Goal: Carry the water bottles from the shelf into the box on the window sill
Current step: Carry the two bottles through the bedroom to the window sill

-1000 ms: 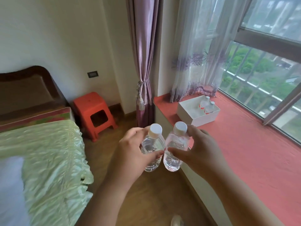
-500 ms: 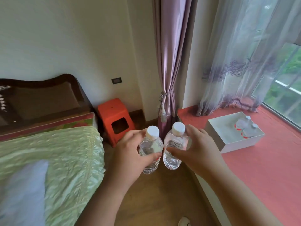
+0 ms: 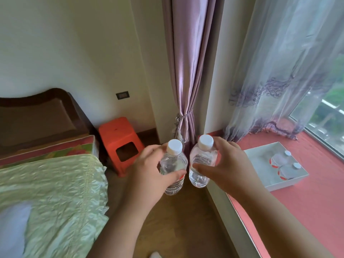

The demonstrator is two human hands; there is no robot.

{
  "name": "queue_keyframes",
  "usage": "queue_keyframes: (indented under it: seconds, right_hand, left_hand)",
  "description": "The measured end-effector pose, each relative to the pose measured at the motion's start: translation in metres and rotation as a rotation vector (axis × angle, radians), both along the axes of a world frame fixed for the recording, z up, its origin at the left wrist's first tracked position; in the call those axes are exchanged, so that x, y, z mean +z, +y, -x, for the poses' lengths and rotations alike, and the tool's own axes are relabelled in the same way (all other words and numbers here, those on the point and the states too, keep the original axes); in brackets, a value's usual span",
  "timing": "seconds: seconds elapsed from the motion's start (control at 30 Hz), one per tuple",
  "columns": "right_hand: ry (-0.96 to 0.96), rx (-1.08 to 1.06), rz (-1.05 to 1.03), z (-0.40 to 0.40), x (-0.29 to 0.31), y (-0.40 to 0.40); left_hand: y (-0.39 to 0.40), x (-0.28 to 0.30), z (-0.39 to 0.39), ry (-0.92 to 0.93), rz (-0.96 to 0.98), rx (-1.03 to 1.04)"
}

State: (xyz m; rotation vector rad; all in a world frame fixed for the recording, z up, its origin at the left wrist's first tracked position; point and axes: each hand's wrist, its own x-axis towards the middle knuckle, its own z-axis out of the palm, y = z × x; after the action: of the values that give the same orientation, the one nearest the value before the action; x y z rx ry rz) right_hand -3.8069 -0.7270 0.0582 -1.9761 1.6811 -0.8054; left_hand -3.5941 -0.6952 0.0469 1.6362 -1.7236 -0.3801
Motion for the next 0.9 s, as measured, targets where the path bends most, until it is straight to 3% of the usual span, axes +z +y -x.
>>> queue_keyframes:
  seconds: [0.53, 0.9]
  right_hand:
    - [-0.019, -0.487, -0.012, 0.020, 0.002, -0.135]
    - [-0.018, -0.755, -0.051, 0.063, -0.019, -0.143]
  left_hand:
    - [-0.242, -0.003, 0.038, 0.052, -0.004, -0.553]
    - [-0.315, -0.018, 0.105, 0.038, -0.065, -0.841]
